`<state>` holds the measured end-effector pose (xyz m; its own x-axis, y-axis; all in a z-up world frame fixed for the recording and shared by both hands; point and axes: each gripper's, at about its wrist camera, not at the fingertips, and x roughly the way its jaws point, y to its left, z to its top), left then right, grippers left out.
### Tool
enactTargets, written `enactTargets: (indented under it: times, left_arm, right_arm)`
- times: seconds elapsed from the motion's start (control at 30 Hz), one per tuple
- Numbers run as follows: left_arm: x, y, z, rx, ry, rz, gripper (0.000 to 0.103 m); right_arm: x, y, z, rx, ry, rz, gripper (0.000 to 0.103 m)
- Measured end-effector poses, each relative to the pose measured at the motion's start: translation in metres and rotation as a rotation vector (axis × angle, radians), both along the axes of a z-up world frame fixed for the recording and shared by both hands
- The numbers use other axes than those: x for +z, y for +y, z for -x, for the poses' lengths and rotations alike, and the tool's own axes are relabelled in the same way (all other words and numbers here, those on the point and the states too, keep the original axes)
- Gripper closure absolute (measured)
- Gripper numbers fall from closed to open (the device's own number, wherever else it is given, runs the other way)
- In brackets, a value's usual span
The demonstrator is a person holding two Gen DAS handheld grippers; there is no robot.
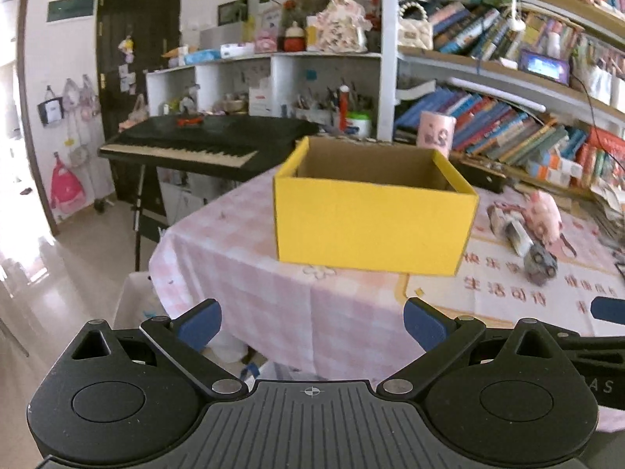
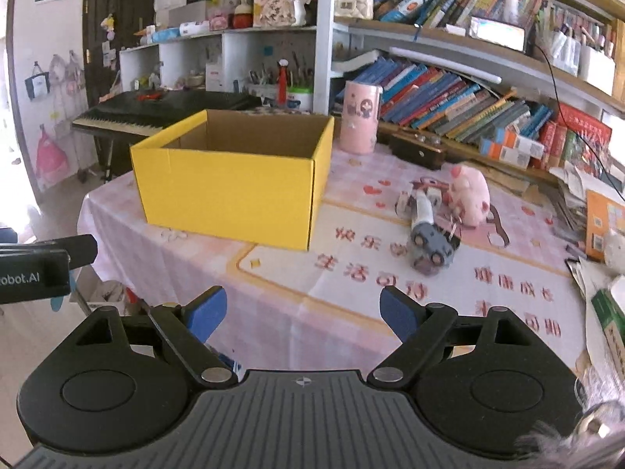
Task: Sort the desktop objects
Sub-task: 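Withdraw both grippers from the box back toward the table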
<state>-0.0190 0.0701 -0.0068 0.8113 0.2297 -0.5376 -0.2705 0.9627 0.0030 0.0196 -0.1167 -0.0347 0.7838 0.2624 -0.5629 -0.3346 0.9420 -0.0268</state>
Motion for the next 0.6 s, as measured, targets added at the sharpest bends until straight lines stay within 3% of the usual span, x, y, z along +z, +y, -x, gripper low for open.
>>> enactTargets:
  times: [0.6]
  left_arm:
    - [-0.009, -0.027, -0.009, -0.166, 0.052, 0.017, 0.002]
  right_arm:
    - [-0.008, -0.03, 0.014, -0.142, 0.064, 0.018, 0.013]
